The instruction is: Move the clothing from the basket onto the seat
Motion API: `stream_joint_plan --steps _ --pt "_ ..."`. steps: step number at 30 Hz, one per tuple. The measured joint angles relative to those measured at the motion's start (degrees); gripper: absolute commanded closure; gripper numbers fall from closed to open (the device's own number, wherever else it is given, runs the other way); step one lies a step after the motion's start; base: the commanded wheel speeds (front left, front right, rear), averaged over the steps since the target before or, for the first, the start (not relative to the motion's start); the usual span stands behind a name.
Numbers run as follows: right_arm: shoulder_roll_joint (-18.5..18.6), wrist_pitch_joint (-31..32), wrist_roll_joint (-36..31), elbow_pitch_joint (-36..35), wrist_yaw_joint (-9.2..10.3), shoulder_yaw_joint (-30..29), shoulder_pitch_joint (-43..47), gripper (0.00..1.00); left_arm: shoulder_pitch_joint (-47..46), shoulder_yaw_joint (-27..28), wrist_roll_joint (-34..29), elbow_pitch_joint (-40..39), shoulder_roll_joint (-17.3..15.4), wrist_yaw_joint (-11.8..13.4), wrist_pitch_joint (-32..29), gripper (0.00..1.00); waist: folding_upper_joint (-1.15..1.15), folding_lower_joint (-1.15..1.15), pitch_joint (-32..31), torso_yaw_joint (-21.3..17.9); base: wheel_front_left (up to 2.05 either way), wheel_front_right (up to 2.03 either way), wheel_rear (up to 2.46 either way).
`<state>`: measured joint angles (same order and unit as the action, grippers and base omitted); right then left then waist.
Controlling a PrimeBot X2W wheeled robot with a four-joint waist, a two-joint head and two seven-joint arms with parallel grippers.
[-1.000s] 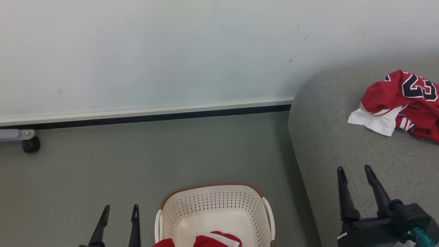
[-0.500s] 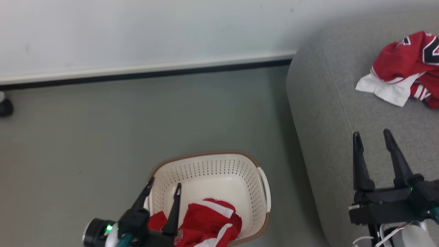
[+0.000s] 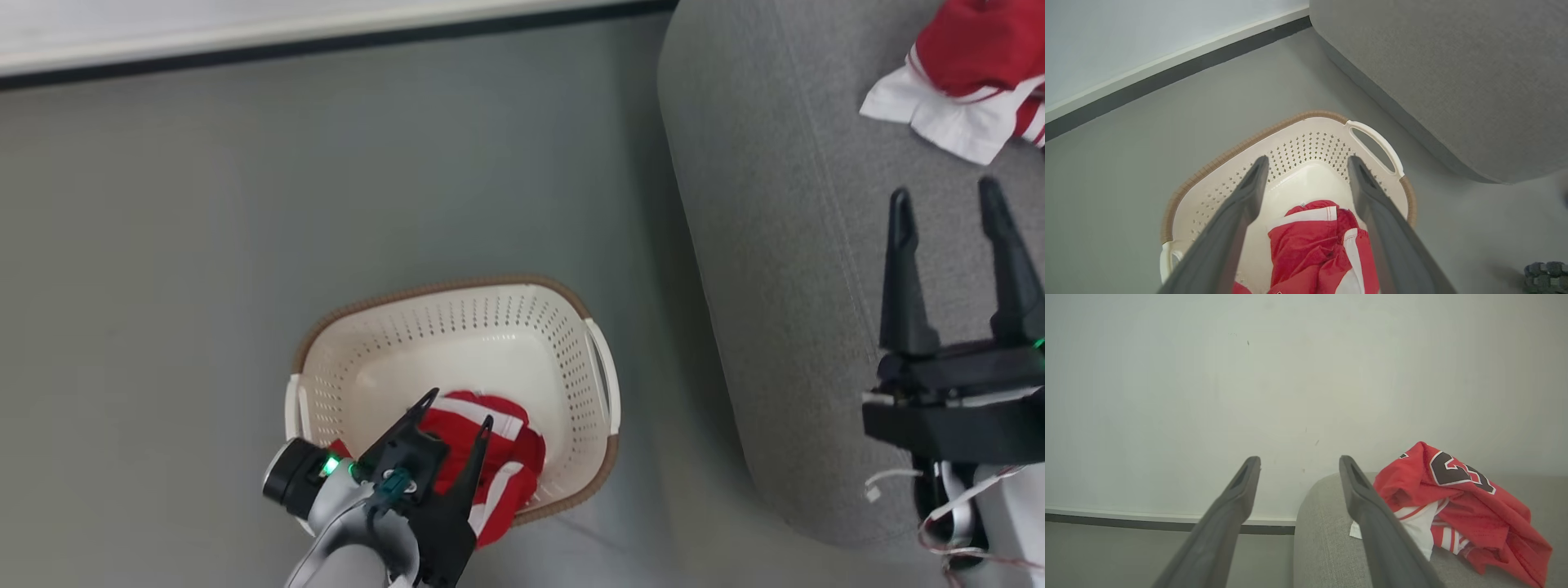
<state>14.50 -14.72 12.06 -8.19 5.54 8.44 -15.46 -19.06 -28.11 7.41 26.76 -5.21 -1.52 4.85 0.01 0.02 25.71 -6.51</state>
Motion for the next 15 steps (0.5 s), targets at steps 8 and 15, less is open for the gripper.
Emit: stream_joint_plan --steps 8,15 --pt "0.9 0.0 -0.6 -2.6 0.00 -1.2 -4.9 0.00 -6.7 -1.6 -1.5 5.0 0.3 -1.6 -2.0 0.00 0.00 0.00 6.9 -1.3 0.00 0.00 0.00" --pt "1.4 0.0 -1.8 -6.2 -0.01 -1.3 -9.1 0.00 -12.4 -4.4 -4.1 9.5 0.9 -2.6 -4.3 0.00 0.00 0.00 13.1 -1.8 0.00 0.00 0.00"
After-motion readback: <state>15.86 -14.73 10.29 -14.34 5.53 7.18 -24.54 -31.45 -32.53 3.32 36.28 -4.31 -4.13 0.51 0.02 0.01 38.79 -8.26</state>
